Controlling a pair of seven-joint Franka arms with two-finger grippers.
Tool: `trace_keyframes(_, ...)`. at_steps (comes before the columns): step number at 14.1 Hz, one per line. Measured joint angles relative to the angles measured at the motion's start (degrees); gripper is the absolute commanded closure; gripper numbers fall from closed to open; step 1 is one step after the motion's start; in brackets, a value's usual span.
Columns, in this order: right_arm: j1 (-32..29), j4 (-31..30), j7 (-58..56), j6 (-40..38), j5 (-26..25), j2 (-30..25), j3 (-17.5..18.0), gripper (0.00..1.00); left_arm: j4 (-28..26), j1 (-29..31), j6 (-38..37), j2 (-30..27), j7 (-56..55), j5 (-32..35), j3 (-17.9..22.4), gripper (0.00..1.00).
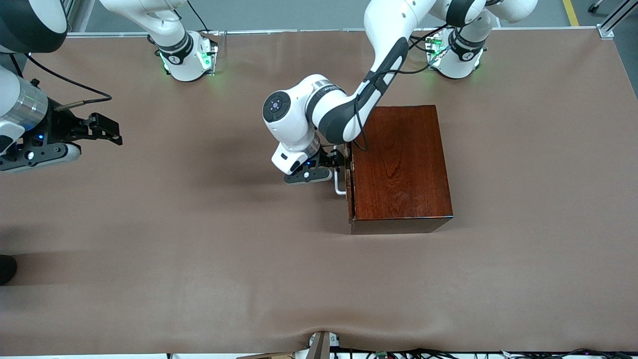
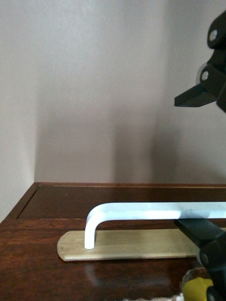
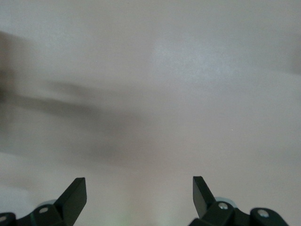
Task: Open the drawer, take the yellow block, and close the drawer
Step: 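Pull the drawer open with the left gripper while the right gripper approaches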
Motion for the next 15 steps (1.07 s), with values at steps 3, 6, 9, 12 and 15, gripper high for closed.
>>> trace_keyframes(3,0.0,0.0,-3.78,0.77,0.0,0.55,0.0,0.0,0.0,-0.37,2.19,0.02,-0.5,-0.39,-0.19,0.0)
trace_keyframes(6,0.05,0.0,-9.18,1.38,0.01,0.96,0.06,0.0,0.0,-1.13,5.22,0.22,-1.66,-0.46,-0.31,0.0)
trace_keyframes(9,0.38,-0.01,-15.48,2.14,0.02,1.7,0.21,0.0,-0.05,-1.22,7.95,0.81,-2.72,-0.46,-0.61,0.0)
trace_keyframes(12,0.43,-0.02,-22.78,2.53,0.04,2.7,0.25,0.0,-0.08,-1.21,10.99,1.67,-3.36,-0.48,-0.96,0.0)
trace_keyframes(15,0.97,-0.02,-31.7,4.31,0.18,3.27,0.38,0.0,-0.05,-1.2,13.18,1.8,-3.45,-1.67,-1.03,0.0)
